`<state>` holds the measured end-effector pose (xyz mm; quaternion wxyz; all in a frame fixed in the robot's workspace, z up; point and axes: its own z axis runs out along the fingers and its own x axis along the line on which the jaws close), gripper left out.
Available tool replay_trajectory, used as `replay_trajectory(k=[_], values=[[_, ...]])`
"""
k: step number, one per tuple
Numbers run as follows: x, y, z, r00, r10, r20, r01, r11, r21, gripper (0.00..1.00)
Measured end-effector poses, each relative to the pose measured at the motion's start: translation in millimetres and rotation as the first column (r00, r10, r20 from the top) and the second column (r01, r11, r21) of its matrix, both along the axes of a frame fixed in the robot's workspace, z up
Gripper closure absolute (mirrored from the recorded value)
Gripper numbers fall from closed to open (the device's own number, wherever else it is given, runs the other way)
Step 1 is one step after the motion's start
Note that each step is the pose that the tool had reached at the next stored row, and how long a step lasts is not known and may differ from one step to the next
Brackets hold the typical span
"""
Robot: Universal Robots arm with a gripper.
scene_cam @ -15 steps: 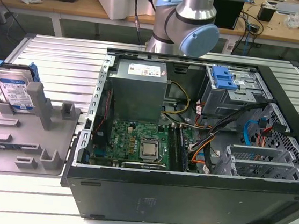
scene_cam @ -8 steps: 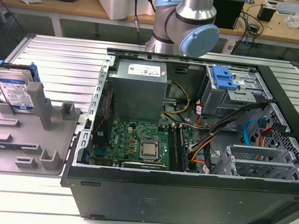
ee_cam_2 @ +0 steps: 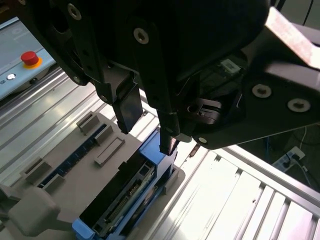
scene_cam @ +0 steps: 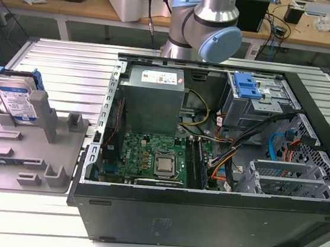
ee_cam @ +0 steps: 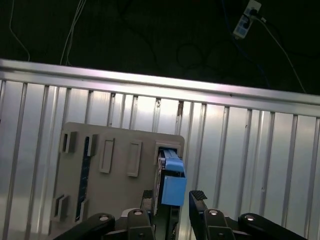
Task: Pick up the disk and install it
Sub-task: 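Pick up the disk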
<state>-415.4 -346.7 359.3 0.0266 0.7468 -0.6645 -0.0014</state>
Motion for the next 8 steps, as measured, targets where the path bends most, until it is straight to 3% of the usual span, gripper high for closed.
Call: replay_trajectory(k=[8], values=[[3.0, -2.4, -3.1, 0.9992, -0.039, 0.0001, 0.039, 0.9992, 0.0000, 0.58]])
